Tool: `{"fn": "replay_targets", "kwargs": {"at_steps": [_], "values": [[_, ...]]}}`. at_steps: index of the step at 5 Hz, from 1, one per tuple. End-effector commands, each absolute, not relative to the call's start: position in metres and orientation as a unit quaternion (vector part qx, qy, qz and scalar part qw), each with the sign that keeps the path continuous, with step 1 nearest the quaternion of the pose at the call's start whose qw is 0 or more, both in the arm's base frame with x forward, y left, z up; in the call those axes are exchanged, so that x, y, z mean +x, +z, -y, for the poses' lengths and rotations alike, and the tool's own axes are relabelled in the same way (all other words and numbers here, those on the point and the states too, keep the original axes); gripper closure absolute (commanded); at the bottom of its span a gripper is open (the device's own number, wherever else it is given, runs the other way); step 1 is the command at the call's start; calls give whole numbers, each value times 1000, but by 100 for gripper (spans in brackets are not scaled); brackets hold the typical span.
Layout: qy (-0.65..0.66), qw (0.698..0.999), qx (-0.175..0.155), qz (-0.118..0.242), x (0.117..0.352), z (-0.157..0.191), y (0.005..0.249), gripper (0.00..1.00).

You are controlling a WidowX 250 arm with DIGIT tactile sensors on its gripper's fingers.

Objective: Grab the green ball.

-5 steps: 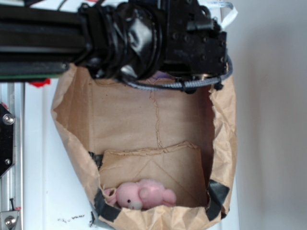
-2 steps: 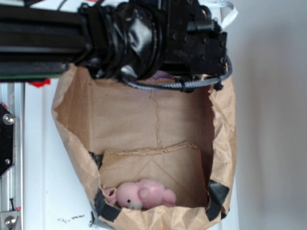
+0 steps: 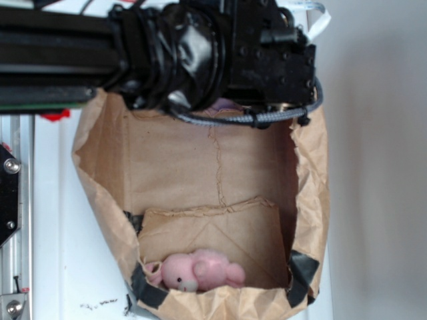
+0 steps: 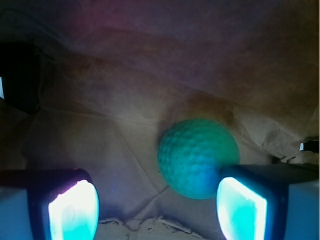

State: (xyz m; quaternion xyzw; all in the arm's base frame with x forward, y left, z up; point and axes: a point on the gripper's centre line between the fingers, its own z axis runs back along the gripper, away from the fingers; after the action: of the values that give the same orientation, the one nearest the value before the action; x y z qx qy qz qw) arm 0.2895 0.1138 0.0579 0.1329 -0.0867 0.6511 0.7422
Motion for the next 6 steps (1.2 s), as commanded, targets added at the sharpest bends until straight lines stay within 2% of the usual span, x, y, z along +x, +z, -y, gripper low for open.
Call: {"fn": "replay_targets", "kwargs": {"at_steps": [1,2,3,4,6], "values": [[642,751,123,92,274,-117,80,0],[639,756,102,97,266,-109,86,0],[649,751,48,111,258,-97,88,0],[659,742,17,122,254,-89,87,0],[666,736,23,118,256,-89,80,0]]}}
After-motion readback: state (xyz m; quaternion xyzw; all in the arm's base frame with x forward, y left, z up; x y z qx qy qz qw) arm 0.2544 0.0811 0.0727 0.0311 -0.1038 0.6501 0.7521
